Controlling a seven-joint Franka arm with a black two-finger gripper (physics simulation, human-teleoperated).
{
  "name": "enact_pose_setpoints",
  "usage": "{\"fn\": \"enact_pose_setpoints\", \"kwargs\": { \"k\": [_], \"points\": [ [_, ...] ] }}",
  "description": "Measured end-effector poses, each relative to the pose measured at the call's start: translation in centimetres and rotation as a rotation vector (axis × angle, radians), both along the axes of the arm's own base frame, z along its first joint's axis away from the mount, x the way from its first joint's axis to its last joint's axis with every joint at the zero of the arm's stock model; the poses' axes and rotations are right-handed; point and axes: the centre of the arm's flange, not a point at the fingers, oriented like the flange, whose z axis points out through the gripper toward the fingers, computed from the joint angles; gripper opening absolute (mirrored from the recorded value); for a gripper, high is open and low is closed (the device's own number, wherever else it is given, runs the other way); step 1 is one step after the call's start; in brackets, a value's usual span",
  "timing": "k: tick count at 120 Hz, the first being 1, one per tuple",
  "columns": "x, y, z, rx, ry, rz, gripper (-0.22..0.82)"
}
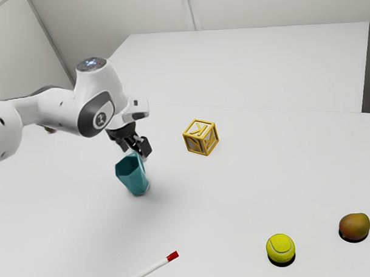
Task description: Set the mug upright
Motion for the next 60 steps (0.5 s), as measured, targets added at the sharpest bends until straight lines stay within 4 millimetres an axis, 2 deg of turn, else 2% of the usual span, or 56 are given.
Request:
{"fn": "enact_pose_setpoints", "kwargs": {
  "k": [16, 36, 60],
  "points": [
    [0.7, -0.6, 3.1, 0.006, -0.005, 0.006, 0.54],
    [2.3, -0.5, 8.0, -0.014, -0.013, 0.029, 0.58],
    [3.3, -2.1, 17.3, -0.057, -0.046, 0.045, 0.59]
  ]
}}
